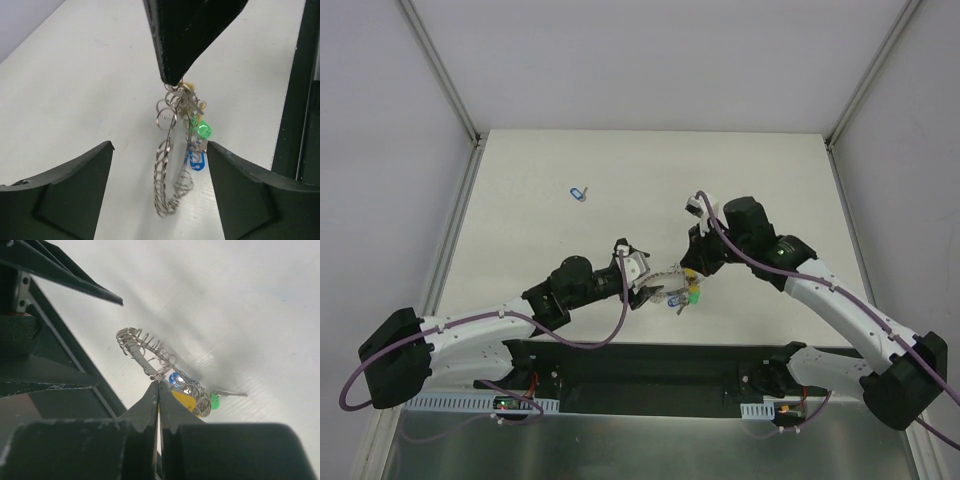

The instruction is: Put the keys on the keyring

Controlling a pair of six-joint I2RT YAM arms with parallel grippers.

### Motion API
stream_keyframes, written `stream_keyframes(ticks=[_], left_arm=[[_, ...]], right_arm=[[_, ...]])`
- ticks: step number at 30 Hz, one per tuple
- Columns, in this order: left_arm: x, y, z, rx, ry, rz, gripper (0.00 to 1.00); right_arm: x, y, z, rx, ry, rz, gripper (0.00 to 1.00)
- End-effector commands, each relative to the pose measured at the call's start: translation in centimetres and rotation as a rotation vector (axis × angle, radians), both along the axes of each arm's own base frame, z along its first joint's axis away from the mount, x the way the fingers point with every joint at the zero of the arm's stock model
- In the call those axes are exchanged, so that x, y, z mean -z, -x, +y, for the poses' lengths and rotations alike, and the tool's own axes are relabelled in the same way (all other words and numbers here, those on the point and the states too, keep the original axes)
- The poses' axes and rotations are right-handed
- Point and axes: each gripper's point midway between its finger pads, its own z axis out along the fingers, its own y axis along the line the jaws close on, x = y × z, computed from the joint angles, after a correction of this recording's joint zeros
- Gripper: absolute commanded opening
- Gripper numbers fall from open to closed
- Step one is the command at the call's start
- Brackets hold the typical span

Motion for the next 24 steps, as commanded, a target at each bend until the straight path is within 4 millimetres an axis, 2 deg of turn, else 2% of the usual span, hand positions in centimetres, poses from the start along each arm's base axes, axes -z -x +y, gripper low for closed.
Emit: stream_keyframes(ticks=[1, 2, 5, 8, 9, 11, 12, 13, 15, 16, 18, 20, 24], left_arm=[[-4.2, -3.3, 1.3, -0.145, 0.076, -0.035, 0.80], [-3.8, -3.6, 1.8, -0.165, 0.050, -0.020, 0.85], [-5.3, -4.4, 3.0, -0.218, 0.065, -0.027, 0.92], [-5.9, -5.1, 4.9, -0.300, 0.061, 0.001, 0.97], [-5.3, -5.6, 6.4, -0.370, 0.033, 0.028, 0.97], [-5.0, -6.1, 7.9, -0.444, 0.020, 0.057, 0.99], [-5.1, -6.0, 8.6, -0.477, 0.040, 0.087, 0.99], [-4.1, -6.2, 9.9, -0.544, 0.013, 0.114, 0.99], [-4.0, -5.9, 11.3, -0.606, 0.044, 0.157, 0.99], [-2.8, -5.7, 12.4, -0.654, 0.017, 0.197, 0.99], [-2.9, -5.1, 13.6, -0.710, 0.079, 0.261, 0.99], [-2.0, -4.2, 15.4, -0.775, 0.089, 0.315, 0.99], [-1.2, -2.3, 17.1, -0.816, 0.141, 0.413, 0.99]], right_arm=[[-3.9, -4.7, -1.0, 0.114, 0.052, -0.196, 0.01], [-4.1, -5.6, -1.5, 0.141, 0.084, -0.228, 0.01], [-4.7, -7.2, -2.0, 0.181, 0.118, -0.277, 0.01], [-4.9, -8.6, -2.3, 0.202, 0.158, -0.317, 0.01], [-4.8, -8.7, -2.2, 0.191, 0.164, -0.332, 0.01], [-4.1, -8.9, -1.9, 0.166, 0.174, -0.323, 0.01], [-3.0, -8.8, -1.4, 0.138, 0.185, -0.293, 0.01], [-2.4, -8.6, -1.1, 0.112, 0.189, -0.276, 0.01], [-0.3, -7.6, -0.1, 0.056, 0.186, -0.195, 0.01], [0.4, -7.2, 0.4, 0.050, 0.173, -0.154, 0.01], [1.6, -5.9, 1.5, 0.008, 0.153, -0.077, 0.01], [3.6, -4.4, 2.7, -0.016, 0.171, 0.024, 0.01], [6.1, -1.3, 5.0, -0.052, 0.197, 0.159, 0.01]])
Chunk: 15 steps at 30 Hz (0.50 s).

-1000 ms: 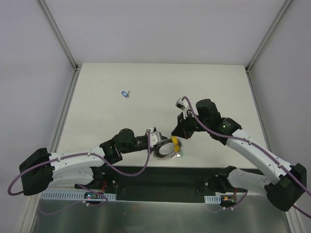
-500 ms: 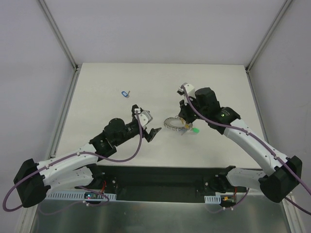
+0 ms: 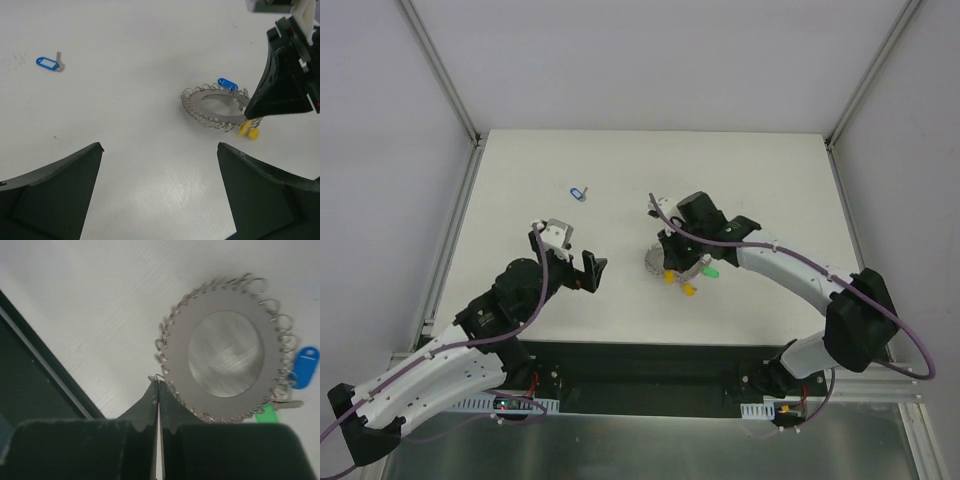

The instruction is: Put the keys on the keyring

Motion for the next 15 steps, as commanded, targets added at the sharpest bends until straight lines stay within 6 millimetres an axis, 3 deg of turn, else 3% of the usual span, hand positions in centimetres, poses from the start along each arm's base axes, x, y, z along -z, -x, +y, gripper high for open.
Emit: stream_keyframes(ticks=[1, 4, 10, 13, 14, 15], left_arm=[[2.8, 1.7, 3.4, -0.143, 0.052, 0.154, 0.99], [3.4, 2.9, 4.6, -0.161, 0.071, 0.190, 0.99], [5.7, 4.6, 5.2, -0.153, 0.050, 0.288, 0.99], [6.5, 4.6, 5.0, -0.164, 0.025, 0.328, 0.99], [6.9, 4.4, 5.0, -0.174, 0.006, 0.345, 0.99], [6.9, 4.3, 5.0, -0.183, 0.000, 0.354, 0.99]], right_arm=[[1.2, 4.1, 3.4, -0.043, -0.035, 0.163, 0.01], [2.8, 5.4, 4.5, -0.036, -0.004, 0.208, 0.01], [5.1, 4.6, 6.5, 0.046, 0.038, 0.244, 0.07], [5.6, 3.7, 7.8, 0.112, 0.034, 0.268, 0.21], [5.7, 3.2, 8.1, 0.130, 0.031, 0.260, 0.34], [5.5, 2.8, 8.5, 0.142, 0.020, 0.250, 0.41]])
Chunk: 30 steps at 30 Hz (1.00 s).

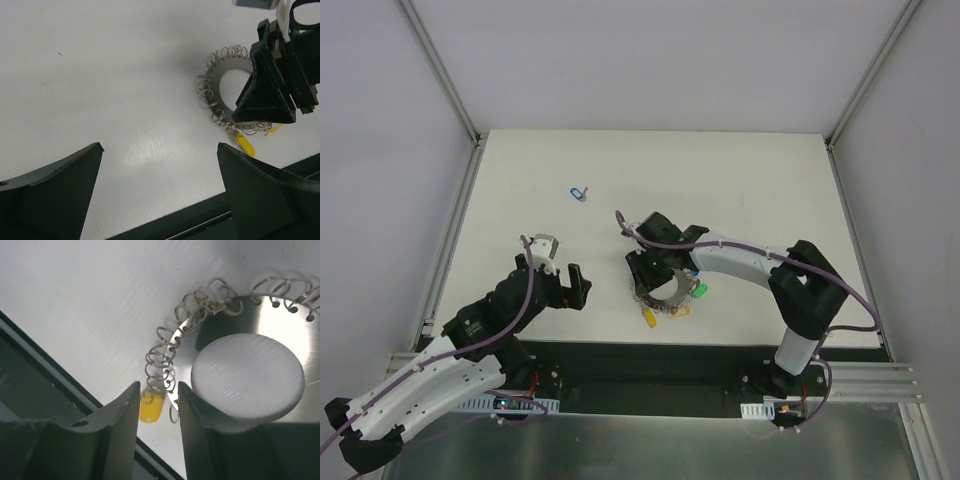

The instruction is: Put the keys on the keyring

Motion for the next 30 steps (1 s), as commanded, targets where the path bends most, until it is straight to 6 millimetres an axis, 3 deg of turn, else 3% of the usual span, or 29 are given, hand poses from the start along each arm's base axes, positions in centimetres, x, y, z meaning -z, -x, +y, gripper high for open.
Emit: stream_keyframes(ticks=[1, 2, 6, 7, 8, 10, 13, 14, 15, 16, 17, 18, 22, 24, 26, 30], left_arm=[[1.8, 0.0, 0.4, -0.044, -0.038, 0.097, 0.99], [2.1, -0.4, 0.8, -0.069, -0.055, 0.113, 0.99], [0.9, -2.1, 2.3, -0.142, -0.049, 0.125, 0.99], [0.5, -2.5, 2.8, -0.165, -0.039, 0.125, 0.99], [0.5, -2.7, 3.1, -0.162, -0.038, 0.140, 0.99], [-0.6, -3.9, 5.1, -0.252, -0.010, 0.143, 0.99], [-2.7, -4.5, 7.4, -0.334, 0.018, 0.150, 0.99], [-3.6, -4.4, 7.9, -0.351, -0.005, 0.135, 0.99], [-5.7, -4.4, 8.5, -0.370, -0.013, 0.091, 0.99], [-7.0, -4.1, 9.0, -0.385, -0.014, 0.059, 0.99], [-8.0, -4.0, 9.4, -0.403, -0.011, 0.034, 0.99], [-9.9, -3.7, 10.0, -0.430, -0.007, -0.010, 0.99], [-15.3, -1.6, 12.1, -0.530, 0.060, -0.173, 0.99], [-17.7, -0.5, 12.6, -0.534, 0.085, -0.246, 0.99], [-19.4, 0.4, 13.1, -0.531, 0.073, -0.307, 0.99], [-20.3, 1.2, 14.4, -0.567, 0.045, -0.358, 0.99]], right_arm=[[-2.0, -2.8, 2.6, 0.125, -0.061, -0.056, 0.47], [-2.1, -3.7, 2.4, 0.151, -0.045, -0.092, 0.56], [-4.0, -7.1, 0.7, 0.260, -0.048, -0.177, 0.73], [-5.0, -8.3, -0.6, 0.307, -0.055, -0.202, 0.83], [-5.8, -9.3, -1.6, 0.345, -0.054, -0.235, 0.84], [-8.1, -11.8, -5.6, 0.476, -0.030, -0.332, 0.98], [-10.7, -13.4, -11.1, 0.623, 0.007, -0.425, 0.96], [-13.5, -13.8, -13.6, 0.703, 0.008, -0.516, 0.96], [-14.9, -14.1, -15.9, 0.764, 0.019, -0.561, 0.96], [-15.9, -13.8, -17.7, 0.808, 0.040, -0.592, 0.96], [-18.8, -13.1, -20.2, 0.882, 0.033, -0.684, 0.96], [-20.1, -12.8, -22.1, 0.918, 0.049, -0.732, 0.96], [-26.4, -9.6, -28.2, 1.070, 0.058, -0.948, 0.96], [-29.1, -7.5, -30.2, 1.100, 0.032, -1.029, 0.96], [-30.4, -6.3, -31.5, 1.122, 0.032, -1.073, 0.96], [-32.1, -3.8, -33.2, 1.148, -0.013, -1.125, 0.96]])
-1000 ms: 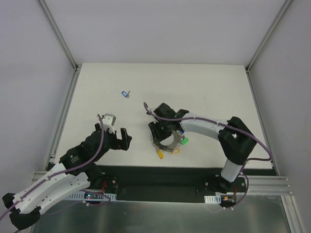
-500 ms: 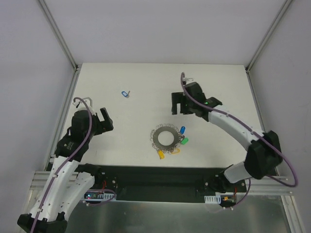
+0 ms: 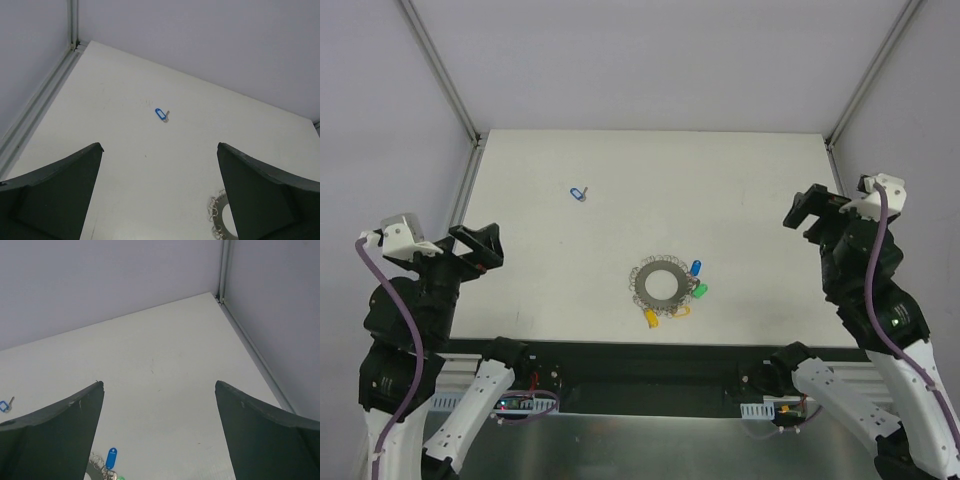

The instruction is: Put the keys on the keyring

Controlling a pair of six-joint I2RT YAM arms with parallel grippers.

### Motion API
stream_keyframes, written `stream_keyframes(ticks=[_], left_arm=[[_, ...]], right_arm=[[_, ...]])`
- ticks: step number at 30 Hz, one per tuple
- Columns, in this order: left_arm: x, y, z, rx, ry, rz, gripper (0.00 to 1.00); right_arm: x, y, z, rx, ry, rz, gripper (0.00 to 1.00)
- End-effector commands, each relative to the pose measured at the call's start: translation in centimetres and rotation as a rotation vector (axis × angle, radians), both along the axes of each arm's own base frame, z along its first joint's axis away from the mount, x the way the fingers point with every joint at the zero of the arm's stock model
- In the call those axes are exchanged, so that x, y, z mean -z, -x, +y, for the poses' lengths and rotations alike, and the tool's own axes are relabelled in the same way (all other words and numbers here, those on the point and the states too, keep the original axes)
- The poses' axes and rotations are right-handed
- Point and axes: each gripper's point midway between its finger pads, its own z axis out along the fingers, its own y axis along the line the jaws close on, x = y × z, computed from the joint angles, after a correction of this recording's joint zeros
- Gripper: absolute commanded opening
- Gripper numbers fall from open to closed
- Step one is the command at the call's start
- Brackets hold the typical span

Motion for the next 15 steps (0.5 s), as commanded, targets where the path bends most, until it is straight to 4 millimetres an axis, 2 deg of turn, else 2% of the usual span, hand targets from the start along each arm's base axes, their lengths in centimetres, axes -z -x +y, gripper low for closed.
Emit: stream_keyframes(ticks=[1, 8, 15], left_arm=[[0.1, 0.6, 1.8, -0.072, -0.084, 0.010, 0.99], [0.5, 1.2, 1.9, -0.064, -0.091, -0.004, 0.99], [0.3, 1.9, 2.6, -0.086, -0.102, -0.027, 0.99]], right_arm=[[-0.8, 2.3, -3.1, 0.093, 0.068, -0.011, 0.96], [-0.9, 4.3, -4.8, 0.115, 0.085, -0.039, 0.96], [-0.5, 5.3, -5.1, 0.109, 0.062, -0.052, 0.96]])
